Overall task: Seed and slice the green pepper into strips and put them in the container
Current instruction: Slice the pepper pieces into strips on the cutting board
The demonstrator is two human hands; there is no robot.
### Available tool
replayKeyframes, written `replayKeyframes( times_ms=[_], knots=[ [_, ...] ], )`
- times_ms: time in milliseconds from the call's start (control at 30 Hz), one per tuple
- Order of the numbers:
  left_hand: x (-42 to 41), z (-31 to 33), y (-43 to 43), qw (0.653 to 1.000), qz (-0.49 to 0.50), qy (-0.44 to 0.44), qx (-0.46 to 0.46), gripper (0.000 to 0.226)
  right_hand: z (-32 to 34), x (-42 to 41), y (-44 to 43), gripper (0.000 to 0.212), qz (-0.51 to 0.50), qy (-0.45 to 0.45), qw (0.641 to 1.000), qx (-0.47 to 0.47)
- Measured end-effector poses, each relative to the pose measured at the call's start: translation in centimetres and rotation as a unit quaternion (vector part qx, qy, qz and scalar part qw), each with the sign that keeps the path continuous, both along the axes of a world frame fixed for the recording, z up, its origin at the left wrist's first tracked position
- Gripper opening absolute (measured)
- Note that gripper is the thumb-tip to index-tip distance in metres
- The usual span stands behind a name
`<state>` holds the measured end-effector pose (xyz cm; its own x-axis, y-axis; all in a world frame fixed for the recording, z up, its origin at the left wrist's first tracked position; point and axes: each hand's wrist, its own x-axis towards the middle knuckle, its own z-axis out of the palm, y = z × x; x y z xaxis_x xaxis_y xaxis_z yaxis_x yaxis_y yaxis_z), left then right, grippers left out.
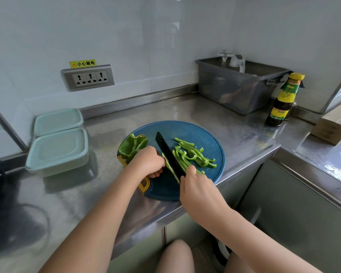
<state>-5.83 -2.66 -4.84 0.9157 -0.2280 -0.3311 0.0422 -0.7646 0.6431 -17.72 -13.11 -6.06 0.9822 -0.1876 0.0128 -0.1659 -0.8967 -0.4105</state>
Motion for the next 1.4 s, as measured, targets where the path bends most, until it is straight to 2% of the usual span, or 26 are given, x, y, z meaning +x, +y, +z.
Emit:
replayKeyframes(
  times_ms=[333,767,867,1033,1133,1200,1267,1400],
  knots=[
    [0.2,0.4,-0.5,1.0,0.003,0.012,0.015,0.032,0.7,0.5,0.7,0.01,-0.005,0.017,1.0,0.004],
    [0.6,1.4,-0.1,0.995,-0.055,0.079,0.04,0.03,2.1,0.9,2.2,0.016,-0.006,0.064,0.998,0.002],
    [0.9,1.5,-0.1,0.99,-0.076,0.101,0.055,0.029,2.4,1.2,2.2,0.023,-0.009,0.077,0.997,-0.009],
    [1.0,1.6,-0.2,0.99,-0.09,0.091,0.063,0.035,2.4,2.3,3.0,0.027,-0.021,0.113,0.993,0.001],
    [0.7,2.0,-0.1,0.987,-0.105,0.092,0.074,0.03,2.7,3.7,2.6,0.035,0.017,0.116,0.992,-0.04],
    [0.6,2.0,-0.1,0.985,-0.116,0.093,0.087,0.028,3.1,4.9,2.3,0.029,0.085,0.096,0.989,-0.073],
    [0.4,1.9,-0.1,0.985,-0.117,0.093,0.091,0.027,3.5,6.5,2.0,0.029,0.149,0.121,0.972,-0.137],
    [0.3,1.6,-0.2,0.989,-0.082,0.093,0.076,0.031,4.1,7.6,1.7,0.027,0.177,0.169,0.947,-0.207]
  ],
)
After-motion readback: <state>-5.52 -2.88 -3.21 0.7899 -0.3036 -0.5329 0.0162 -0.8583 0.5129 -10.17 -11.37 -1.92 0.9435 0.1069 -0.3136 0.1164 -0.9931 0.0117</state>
